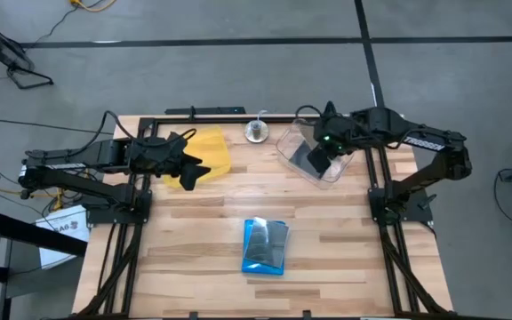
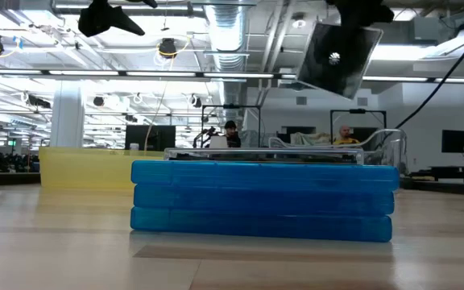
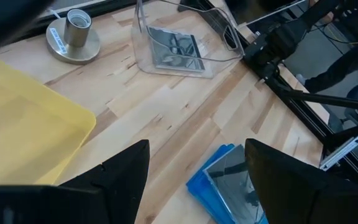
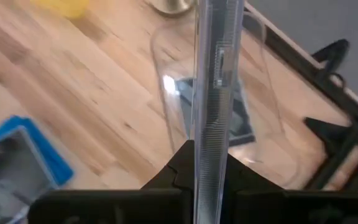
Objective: Pick & place jewel cases by type
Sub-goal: Put the black CD case into the transparent bin
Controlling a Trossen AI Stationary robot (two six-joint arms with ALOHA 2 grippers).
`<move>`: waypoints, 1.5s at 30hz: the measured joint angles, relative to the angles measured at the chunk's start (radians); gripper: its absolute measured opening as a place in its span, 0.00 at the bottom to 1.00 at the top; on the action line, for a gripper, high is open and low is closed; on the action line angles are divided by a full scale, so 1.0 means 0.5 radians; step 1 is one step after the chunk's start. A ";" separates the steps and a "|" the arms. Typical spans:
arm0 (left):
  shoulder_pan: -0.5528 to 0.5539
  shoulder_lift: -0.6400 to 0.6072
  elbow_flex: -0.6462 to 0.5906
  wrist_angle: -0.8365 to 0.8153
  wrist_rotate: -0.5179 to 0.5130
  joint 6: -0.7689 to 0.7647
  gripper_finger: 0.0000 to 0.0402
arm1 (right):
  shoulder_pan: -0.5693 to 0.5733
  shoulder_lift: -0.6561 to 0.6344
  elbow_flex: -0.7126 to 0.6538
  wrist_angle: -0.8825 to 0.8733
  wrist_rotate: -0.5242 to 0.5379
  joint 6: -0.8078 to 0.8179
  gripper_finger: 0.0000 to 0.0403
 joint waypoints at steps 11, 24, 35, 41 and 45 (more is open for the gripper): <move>0.000 0.000 0.000 -0.024 -0.048 0.000 0.64 | -0.013 0.233 -0.001 -0.250 0.129 -0.300 0.03; 0.000 0.000 0.000 -0.028 -0.080 0.000 0.64 | -0.149 0.662 -0.002 -0.241 0.158 -0.591 0.03; 0.000 0.000 0.000 -0.029 -0.080 0.000 0.64 | -0.289 0.709 -0.237 0.003 0.301 -0.591 0.05; -0.001 0.000 0.000 -0.031 -0.080 0.000 0.64 | -0.288 0.653 -0.459 0.223 0.310 -0.640 0.05; -0.001 0.000 0.000 -0.031 -0.081 0.033 0.64 | -0.288 0.653 -0.567 0.263 0.313 -0.640 0.09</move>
